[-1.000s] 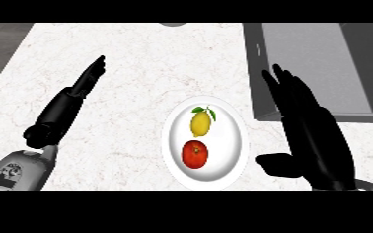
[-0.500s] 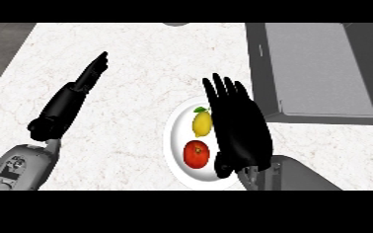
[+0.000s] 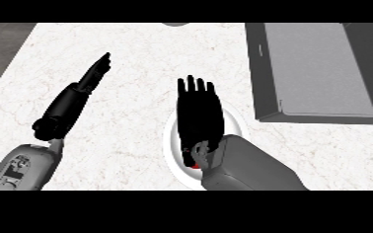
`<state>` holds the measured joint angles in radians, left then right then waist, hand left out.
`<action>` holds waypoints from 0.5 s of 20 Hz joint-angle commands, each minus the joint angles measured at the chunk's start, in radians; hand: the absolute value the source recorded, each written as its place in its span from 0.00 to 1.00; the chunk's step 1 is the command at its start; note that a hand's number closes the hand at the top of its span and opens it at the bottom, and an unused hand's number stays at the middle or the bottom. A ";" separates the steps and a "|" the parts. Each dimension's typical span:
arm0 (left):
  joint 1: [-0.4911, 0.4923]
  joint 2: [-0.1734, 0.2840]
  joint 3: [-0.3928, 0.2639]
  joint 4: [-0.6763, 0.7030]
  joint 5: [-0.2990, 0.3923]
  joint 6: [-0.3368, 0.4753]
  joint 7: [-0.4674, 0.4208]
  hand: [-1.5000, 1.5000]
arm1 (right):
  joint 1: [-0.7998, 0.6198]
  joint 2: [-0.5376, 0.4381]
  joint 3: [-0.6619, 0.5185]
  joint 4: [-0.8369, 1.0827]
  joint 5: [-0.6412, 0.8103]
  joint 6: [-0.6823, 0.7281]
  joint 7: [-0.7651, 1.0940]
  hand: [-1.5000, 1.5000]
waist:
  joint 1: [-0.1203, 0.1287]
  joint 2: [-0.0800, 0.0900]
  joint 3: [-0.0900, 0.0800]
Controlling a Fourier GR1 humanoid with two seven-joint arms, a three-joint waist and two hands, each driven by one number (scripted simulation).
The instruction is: Pick the lemon from the plate and place it in the cardboard box
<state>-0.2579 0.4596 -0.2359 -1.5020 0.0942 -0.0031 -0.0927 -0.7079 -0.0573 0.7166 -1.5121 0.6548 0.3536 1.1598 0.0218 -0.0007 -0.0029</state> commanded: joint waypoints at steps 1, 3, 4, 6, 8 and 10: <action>-0.005 -0.014 0.004 -0.003 -0.009 0.007 0.022 0.50 | -0.043 0.054 0.011 0.074 -0.042 0.036 0.232 0.00 | -0.005 -0.001 0.002; -0.022 0.020 0.043 0.030 0.027 -0.047 -0.008 0.50 | -0.081 0.055 0.037 0.054 -0.086 0.044 0.300 0.00 | -0.004 -0.002 0.001; 0.005 -0.012 0.018 0.006 0.000 -0.006 -0.004 0.50 | -0.087 0.055 0.015 0.157 -0.032 0.028 0.240 0.00 | 0.001 0.000 0.001; 0.006 0.018 0.039 -0.024 0.010 -0.023 0.017 0.50 | -0.038 0.055 0.038 0.137 0.007 0.032 0.239 0.00 | -0.010 -0.005 0.002; 0.006 -0.024 0.017 -0.013 -0.026 0.016 0.017 0.50 | -0.058 0.056 0.036 0.137 0.015 0.029 0.244 0.00 | -0.015 -0.004 0.002; 0.041 -0.006 0.039 0.013 -0.006 -0.018 -0.035 0.50 | -0.058 0.056 0.045 0.155 0.001 0.027 0.256 0.00 | -0.012 -0.003 0.001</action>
<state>-0.2534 0.4500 -0.2125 -1.5017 0.0885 -0.0111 -0.0890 -0.7550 -0.0285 0.7499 -1.3742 0.6527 0.3373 1.1847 0.0144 -0.0030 -0.0014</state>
